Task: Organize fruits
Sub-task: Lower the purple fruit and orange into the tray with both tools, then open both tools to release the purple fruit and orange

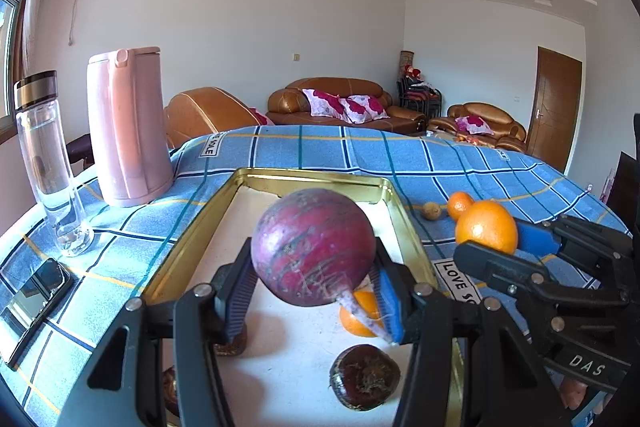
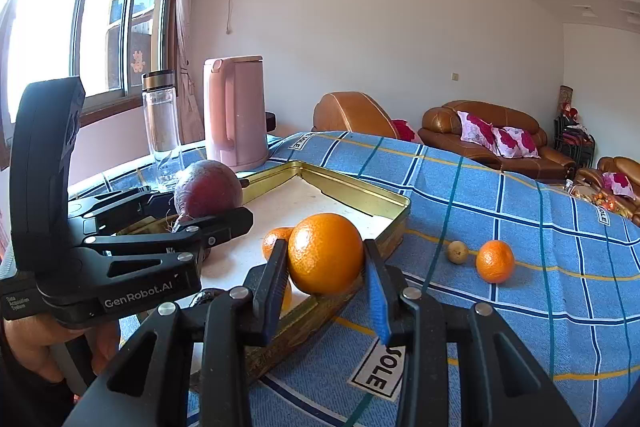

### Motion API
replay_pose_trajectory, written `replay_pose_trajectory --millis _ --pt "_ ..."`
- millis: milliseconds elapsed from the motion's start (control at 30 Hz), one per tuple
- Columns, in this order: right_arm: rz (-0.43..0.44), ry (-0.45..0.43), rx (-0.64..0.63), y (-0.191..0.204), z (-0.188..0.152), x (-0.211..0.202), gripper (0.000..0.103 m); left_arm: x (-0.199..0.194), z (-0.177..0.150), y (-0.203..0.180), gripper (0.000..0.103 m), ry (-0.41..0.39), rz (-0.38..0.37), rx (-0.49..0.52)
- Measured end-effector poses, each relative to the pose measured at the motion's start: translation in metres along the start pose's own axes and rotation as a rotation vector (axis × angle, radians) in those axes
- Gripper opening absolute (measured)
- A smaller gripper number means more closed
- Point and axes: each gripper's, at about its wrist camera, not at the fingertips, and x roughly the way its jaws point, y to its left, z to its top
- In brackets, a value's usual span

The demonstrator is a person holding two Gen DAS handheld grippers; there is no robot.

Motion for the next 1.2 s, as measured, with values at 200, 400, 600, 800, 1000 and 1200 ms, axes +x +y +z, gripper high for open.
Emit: replay_pose_trajectory --millis 200,400,600,800,1000,1200 --pt "0.021 0.006 -0.012 0.011 0.002 0.006 0.038 -0.003 -0.002 0.012 0.055 0.009 0.016 -0.012" --pt "0.039 0.012 -0.017 0.018 0.003 0.012 0.038 -0.006 -0.003 0.021 0.055 0.023 0.026 -0.018" --pt "0.066 0.024 -0.030 0.029 0.005 0.019 0.038 -0.007 -0.005 0.029 0.055 0.042 0.042 -0.011" --pt "0.086 0.064 -0.055 0.041 0.005 0.030 0.038 -0.006 -0.008 0.037 0.055 0.078 0.053 0.004" --pt "0.107 0.108 -0.060 0.046 0.003 0.039 0.038 -0.002 -0.010 0.044 0.055 0.125 0.058 0.010" --pt "0.126 0.166 -0.066 0.050 0.001 0.048 0.038 0.001 -0.013 0.047 0.057 0.159 0.069 0.026"
